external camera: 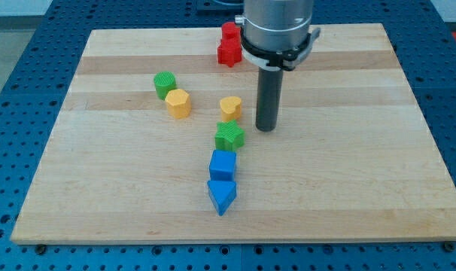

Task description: Slide the heart into the yellow hexagon

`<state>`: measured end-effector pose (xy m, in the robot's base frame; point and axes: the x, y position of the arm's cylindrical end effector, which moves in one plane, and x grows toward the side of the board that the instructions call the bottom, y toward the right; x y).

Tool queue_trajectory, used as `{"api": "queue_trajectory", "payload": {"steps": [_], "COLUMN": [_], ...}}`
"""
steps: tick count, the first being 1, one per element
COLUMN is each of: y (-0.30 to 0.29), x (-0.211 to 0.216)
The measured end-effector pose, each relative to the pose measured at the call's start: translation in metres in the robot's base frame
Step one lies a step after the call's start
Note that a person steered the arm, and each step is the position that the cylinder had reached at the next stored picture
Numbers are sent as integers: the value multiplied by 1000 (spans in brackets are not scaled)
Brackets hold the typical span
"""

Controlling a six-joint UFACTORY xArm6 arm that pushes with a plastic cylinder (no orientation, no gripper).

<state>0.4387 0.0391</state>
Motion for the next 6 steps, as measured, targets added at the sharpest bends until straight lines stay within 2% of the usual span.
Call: {"api": "queue_trajectory", "payload": {"steps": [1,2,4,5,6], "y": [-29,-73,-100,-90,-45], "x": [-31,-38,-35,-34,-18]}}
